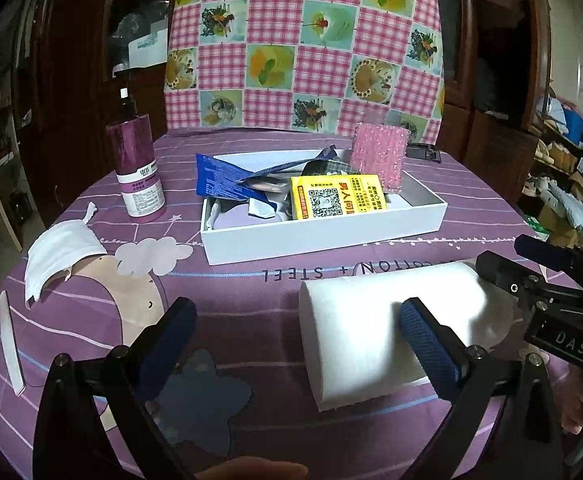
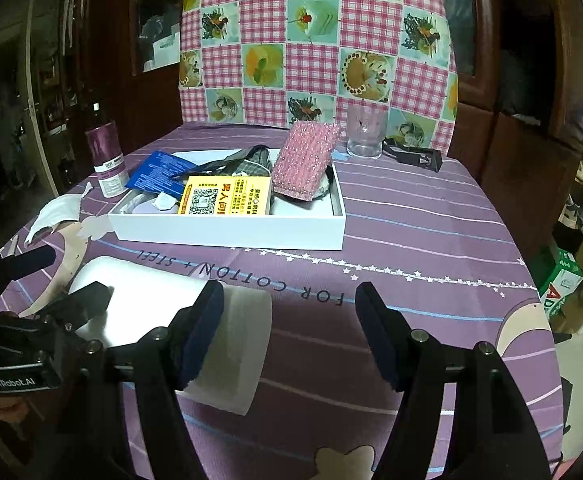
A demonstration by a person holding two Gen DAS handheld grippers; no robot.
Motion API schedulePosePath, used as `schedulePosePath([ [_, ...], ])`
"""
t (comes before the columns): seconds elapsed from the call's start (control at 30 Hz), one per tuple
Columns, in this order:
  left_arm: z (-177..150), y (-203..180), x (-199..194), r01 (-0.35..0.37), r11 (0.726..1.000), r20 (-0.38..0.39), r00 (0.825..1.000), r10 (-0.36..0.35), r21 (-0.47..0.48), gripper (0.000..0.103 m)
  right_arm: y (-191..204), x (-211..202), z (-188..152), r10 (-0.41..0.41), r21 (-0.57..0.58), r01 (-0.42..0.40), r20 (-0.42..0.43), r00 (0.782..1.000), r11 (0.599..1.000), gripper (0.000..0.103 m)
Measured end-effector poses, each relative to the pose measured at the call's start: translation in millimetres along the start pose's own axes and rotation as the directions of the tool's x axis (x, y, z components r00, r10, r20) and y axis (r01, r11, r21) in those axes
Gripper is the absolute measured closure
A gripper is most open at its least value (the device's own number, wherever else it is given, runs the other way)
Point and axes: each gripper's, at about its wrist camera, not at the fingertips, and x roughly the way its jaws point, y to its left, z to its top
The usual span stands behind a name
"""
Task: Organize soft objects
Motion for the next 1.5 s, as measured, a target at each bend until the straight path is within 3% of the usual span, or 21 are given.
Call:
schedulePosePath([
  [0.43, 0, 1, 1, 0.003, 1.000, -0.004, 1.000, -0.003, -0.006, 0.000, -10, 4, -2, 0.028, 0.063, -0.028, 0.001, 1.000, 0.998, 0.024],
  [0.73, 0, 0, 1, -0.002, 1.000, -0.002, 1.000, 0.002, -0.003, 0.000, -4, 0, -3, 0.005, 0.018, -0.005, 0.026, 1.000, 1.000, 0.024],
  [0.9, 0, -1, 0, -0.009, 1.000, 0.001, 1.000, 0.009, 0.002, 0.000, 8, -20, -2, -0.008, -0.039, 0.015, 0.158, 0.987, 0.999, 0.023],
  [1.03, 1, 0, 1, -0.009, 1.000, -0.002, 1.000, 0.009, -0.002, 0.000, 12, 1, 0, -0.019, -0.074, 0.021, 0.026, 0.999, 0.997, 0.020],
  [1.17, 0, -1, -1, -0.013, 1.000, 0.003, 1.000, 0.013, 0.001, 0.000, -1, 8, -1, 0.022, 0.015, -0.022, 0.003, 1.000, 1.000, 0.014],
  [1.4, 2, 3, -11, -0.020, 0.999, 0.079, 0.997, 0.024, -0.049, 0.000, 3, 3, -3, -0.015, -0.001, 0.015, 0.013, 1.000, 1.000, 0.011],
  [1.5, 2, 2, 0, -0.024, 0.999, 0.014, 1.000, 0.025, -0.032, 0.000, 0, 3, -3, -0.033, 0.014, 0.033, 0.004, 0.999, 0.999, 0.004],
])
